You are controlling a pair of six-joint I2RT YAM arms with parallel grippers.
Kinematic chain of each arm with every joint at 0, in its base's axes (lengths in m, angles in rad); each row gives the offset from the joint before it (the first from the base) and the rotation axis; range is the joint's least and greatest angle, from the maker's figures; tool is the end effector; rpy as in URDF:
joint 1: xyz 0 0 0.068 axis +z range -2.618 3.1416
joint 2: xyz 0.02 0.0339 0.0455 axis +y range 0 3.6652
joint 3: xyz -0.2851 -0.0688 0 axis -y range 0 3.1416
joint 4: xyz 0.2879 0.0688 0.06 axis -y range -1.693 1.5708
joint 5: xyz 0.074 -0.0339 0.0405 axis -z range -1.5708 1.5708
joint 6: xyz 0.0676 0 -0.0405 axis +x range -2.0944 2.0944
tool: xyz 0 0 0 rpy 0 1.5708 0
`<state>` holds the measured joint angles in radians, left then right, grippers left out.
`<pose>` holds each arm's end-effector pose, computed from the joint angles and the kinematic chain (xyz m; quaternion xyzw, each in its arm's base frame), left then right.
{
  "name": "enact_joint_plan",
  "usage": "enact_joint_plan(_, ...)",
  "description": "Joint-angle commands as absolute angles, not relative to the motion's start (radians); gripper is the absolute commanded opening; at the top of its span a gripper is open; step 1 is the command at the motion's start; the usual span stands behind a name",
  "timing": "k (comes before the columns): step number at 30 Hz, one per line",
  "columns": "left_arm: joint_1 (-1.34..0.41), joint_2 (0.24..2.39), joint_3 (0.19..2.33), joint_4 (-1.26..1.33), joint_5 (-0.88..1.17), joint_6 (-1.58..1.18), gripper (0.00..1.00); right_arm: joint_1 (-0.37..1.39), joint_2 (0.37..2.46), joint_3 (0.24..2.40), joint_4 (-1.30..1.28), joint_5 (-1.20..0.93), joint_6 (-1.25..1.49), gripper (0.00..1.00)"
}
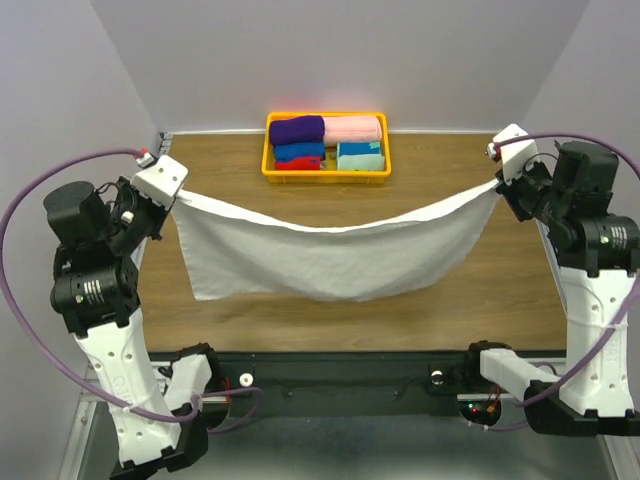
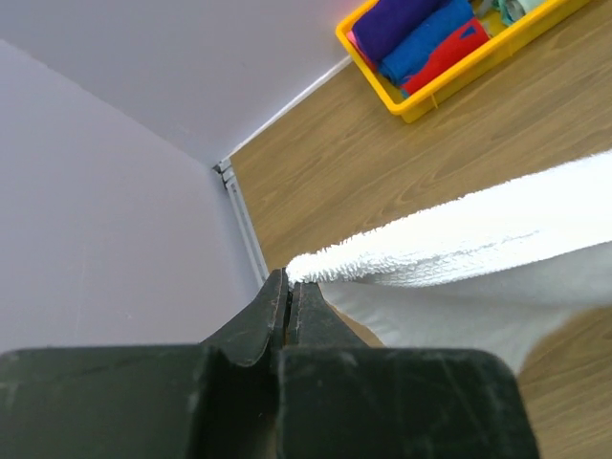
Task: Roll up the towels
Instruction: Flatten the towel
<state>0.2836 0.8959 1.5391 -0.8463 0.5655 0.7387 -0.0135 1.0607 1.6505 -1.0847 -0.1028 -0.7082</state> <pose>0.1682 0.0113 0.5303 0.3396 0.6854 0.1082 0.6349 0.2111 0.0041 0.5052 -0.3167 0.7974 -0.1394 0.4943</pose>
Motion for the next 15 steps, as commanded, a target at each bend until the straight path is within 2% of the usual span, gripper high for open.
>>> enact_joint_plan(1,0.288,0.994,1.452,-0.772,0.463,0.701,0.0,-0.02,1.156,1.528,-1.039,-0.032,-0.749,0.01)
enact_joint_plan(6,0.284,1.112,1.286,-0.638,0.457,0.719,0.0,-0.02,1.31,1.42,-0.91,-0.072,-0.739,0.01)
enact_joint_plan(10,0.278,1.228,1.22,-0.528,0.482,0.707,0.0,-0.02,1.53,1.482,-0.864,-0.135,-0.712,0.01)
enact_joint_plan(15,0.261,1.406,1.218,-0.387,0.5,0.693,0.0,-0.02,1.676,1.559,-0.824,-0.161,-0.707,0.01)
